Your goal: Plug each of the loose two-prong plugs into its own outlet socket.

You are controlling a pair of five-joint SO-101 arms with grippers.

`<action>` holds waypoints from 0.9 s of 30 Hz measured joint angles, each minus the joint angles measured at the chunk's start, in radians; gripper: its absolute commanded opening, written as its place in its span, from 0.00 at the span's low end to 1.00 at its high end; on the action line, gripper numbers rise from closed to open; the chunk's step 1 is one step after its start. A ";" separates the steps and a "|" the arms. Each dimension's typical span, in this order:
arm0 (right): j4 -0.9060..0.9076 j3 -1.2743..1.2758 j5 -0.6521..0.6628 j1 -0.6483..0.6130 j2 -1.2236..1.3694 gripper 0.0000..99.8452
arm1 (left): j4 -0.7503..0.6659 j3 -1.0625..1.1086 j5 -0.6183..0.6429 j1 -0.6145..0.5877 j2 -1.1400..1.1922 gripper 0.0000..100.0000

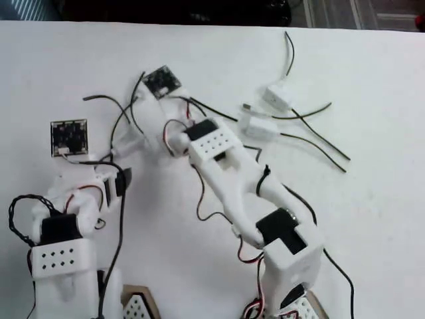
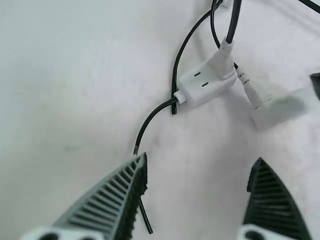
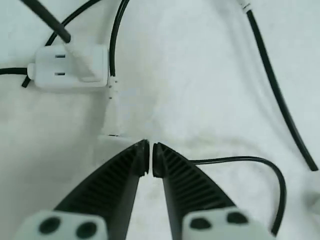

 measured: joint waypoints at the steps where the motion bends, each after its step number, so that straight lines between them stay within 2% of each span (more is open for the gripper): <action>1: 0.043 -0.020 0.000 -0.002 -0.002 0.02 | 0.000 0.000 0.000 -0.008 0.000 0.32; 6: 0.216 -0.040 0.006 0.055 -0.129 0.03 | 0.000 0.000 0.000 -0.017 0.000 0.32; 11: 0.316 -0.040 0.080 0.239 -0.219 0.17 | 0.000 0.000 0.000 -0.017 0.000 0.32; 15: 0.387 -0.040 0.169 0.361 -0.222 0.20 | 0.000 0.000 0.000 -0.017 0.000 0.32; 19: 0.387 -0.025 0.244 0.405 -0.209 0.20 | 0.000 0.000 0.000 -0.017 0.000 0.32; 27: 0.258 -0.025 0.348 0.430 -0.031 0.20 | -0.028 0.020 0.000 -0.015 0.000 0.32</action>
